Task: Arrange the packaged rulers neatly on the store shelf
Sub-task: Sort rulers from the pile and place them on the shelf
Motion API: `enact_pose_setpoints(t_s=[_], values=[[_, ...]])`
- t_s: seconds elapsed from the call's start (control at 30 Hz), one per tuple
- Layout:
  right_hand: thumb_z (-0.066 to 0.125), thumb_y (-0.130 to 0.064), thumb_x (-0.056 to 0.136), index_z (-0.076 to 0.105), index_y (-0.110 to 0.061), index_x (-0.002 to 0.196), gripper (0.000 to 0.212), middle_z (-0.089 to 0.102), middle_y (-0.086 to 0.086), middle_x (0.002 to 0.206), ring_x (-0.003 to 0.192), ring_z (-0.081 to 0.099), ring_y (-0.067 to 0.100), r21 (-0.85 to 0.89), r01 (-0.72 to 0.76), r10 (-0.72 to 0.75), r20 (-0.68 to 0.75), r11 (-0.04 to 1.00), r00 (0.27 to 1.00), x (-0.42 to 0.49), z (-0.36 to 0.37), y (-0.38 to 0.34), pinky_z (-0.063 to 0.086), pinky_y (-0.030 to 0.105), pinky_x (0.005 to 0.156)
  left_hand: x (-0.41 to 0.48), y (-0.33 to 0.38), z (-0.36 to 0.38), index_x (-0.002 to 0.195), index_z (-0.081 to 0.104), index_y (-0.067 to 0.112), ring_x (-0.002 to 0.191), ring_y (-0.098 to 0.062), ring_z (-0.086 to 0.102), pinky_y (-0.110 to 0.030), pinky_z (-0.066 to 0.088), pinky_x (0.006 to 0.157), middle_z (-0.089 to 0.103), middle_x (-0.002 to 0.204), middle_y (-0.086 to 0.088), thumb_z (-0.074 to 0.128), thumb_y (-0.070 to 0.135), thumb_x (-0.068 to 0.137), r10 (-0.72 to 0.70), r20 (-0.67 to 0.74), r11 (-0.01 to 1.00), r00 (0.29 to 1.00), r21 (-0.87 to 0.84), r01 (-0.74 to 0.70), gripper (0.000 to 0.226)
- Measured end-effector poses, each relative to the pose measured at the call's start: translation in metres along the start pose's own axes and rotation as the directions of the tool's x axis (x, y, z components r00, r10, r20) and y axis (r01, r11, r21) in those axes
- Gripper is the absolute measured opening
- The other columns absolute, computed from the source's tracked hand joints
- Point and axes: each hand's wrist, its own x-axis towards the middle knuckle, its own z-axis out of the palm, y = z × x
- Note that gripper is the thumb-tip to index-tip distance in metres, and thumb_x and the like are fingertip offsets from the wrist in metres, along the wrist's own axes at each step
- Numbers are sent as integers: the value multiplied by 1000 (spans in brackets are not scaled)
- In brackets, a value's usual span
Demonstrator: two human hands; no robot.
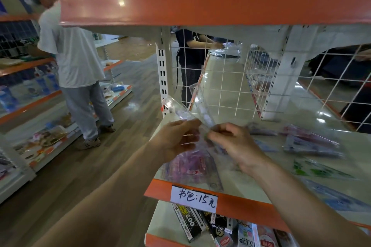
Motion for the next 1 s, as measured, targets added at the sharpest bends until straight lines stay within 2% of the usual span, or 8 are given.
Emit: enact_pose_setpoints(t_s=[0.1,0.17,0.3,0.43,0.6,0.77,0.87,1.0], values=[[72,-11,80,71,-15,84,5,71,-1,75,73,66,9,82,-47,43,56,996,997,-1,0,-5,49,22,67,-4,3,-4,81,65,9,66,-17,57,-29,44,68,62,74,-6,61,14,88,36,49,994,998,-109,-30,10],[68,-13,84,73,-12,89,7,72,4,77,68,67,12,154,-96,85,81,983,993,-1,-2,-11,51,23,61,-6,5,-8,85,66,9,71,-19,59,-31,47,73,64,78,-8,58,12,89,61,88,988,994,-145,-48,10],[61,-12,90,70,-14,91,9,71,9,80,62,67,16,198,-117,94,123,973,988,-3,-17,-19,54,26,53,-8,12,-12,90,64,5,62,-20,64,-29,57,60,60,74,-9,56,6,88,59,80,967,995,-253,-37,9],[56,-14,94,67,-14,103,14,69,8,80,53,61,11,10,-54,52,171,998,984,-7,-43,-25,45,21,47,-4,15,-6,92,59,1,70,-28,67,-35,59,63,54,79,-12,53,5,86,38,92,921,995,-389,1,9],[55,-8,93,70,-23,101,22,69,4,92,67,66,17,-132,-86,115,229,988,967,-14,-84,-34,46,23,55,2,18,22,88,57,12,55,-13,50,-25,47,54,57,72,-5,43,6,87,30,165,941,986,-337,28,15],[64,-10,88,69,-21,105,20,72,-5,74,66,67,6,-225,-86,109,92,971,990,-35,-142,-37,49,20,59,15,11,71,77,56,16,46,-9,41,-18,39,41,53,65,0,62,14,86,-21,98,978,995,-203,40,11],[67,-9,86,66,-17,112,27,70,-3,92,78,66,3,-297,-63,55,-32,953,998,-45,-179,-36,52,17,73,21,4,103,75,57,15,44,-9,44,-20,40,40,58,64,-1,65,13,86,-10,87,990,996,-137,22,14],[71,-27,82,66,-20,114,32,63,-7,102,101,61,10,-623,9,-100,-112,782,989,-56,-226,-28,47,25,90,30,-5,156,72,60,11,40,-10,46,-19,41,38,61,64,-3,63,12,88,-26,89,994,996,-105,35,16]])
